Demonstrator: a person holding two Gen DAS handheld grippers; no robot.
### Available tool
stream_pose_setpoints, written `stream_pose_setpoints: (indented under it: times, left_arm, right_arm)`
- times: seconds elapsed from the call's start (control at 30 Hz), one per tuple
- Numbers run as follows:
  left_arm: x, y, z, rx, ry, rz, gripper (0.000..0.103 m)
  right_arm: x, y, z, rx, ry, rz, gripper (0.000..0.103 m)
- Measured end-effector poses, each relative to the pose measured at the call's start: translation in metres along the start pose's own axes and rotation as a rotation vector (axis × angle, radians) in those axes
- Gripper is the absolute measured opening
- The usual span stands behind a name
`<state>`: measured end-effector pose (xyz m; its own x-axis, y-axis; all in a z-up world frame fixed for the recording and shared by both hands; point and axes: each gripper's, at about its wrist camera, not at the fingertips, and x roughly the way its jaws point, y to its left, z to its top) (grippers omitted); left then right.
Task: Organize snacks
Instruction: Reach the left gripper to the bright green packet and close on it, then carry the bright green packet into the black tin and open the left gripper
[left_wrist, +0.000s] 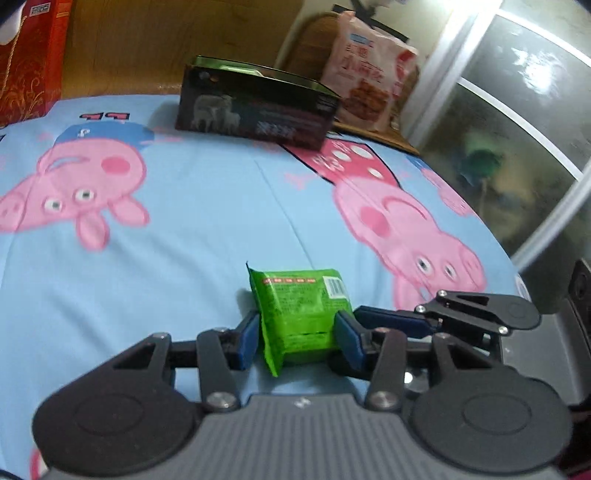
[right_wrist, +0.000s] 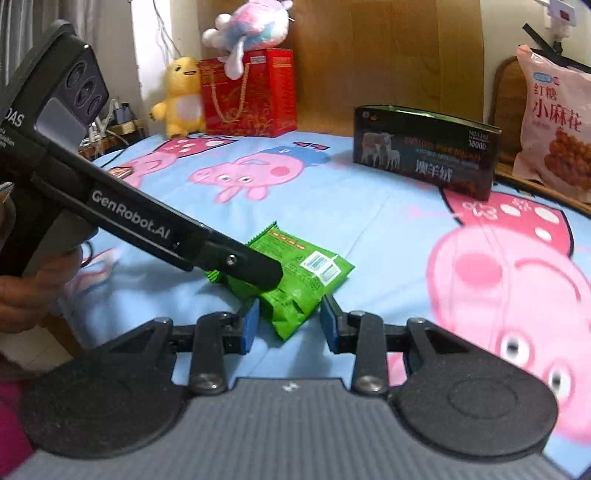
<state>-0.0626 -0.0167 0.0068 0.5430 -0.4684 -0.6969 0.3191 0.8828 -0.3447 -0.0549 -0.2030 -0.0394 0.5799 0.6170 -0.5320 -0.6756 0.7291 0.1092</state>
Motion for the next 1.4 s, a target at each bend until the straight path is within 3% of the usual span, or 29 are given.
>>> stream_pose_setpoints:
  times: [0.3,0.6,0.77,0.93,1.13,1.4]
  left_arm:
    - [-0.024,-0.009,-0.043,-0.043,-0.006,-0.042,0.042]
    - [-0.029,0.006,-0.044,-0.124,0.018,-0.106,0.042]
    - [-0.024,0.013,-0.041,-0.154,0.03,-0.147,0.039]
    - [-0.023,0.013,-0.04,-0.162,0.024,-0.129,0.031]
    - [-0.023,0.019,-0.03,-0.188,0.007,-0.143,0.031]
    - [-0.011,0.016,0.022,-0.137,-0.042,-0.122,0.031]
  right_arm:
    - [-0.03,0.017,-0.029,0.085,-0.01,0.052,0.042]
    - [-0.037,0.001,-0.034,0.257,-0.016,0.119,0.043]
    - [-0.033,-0.014,-0.038,0.377,-0.022,0.215,0.044]
    - [-0.021,-0.028,-0.039,0.508,-0.039,0.276,0.032]
    - [-0.025,-0.023,-0.026,0.45,-0.063,0.247,0.031]
    - [-0.014,-0.054,0.003,0.456,-0.112,0.22,0.03]
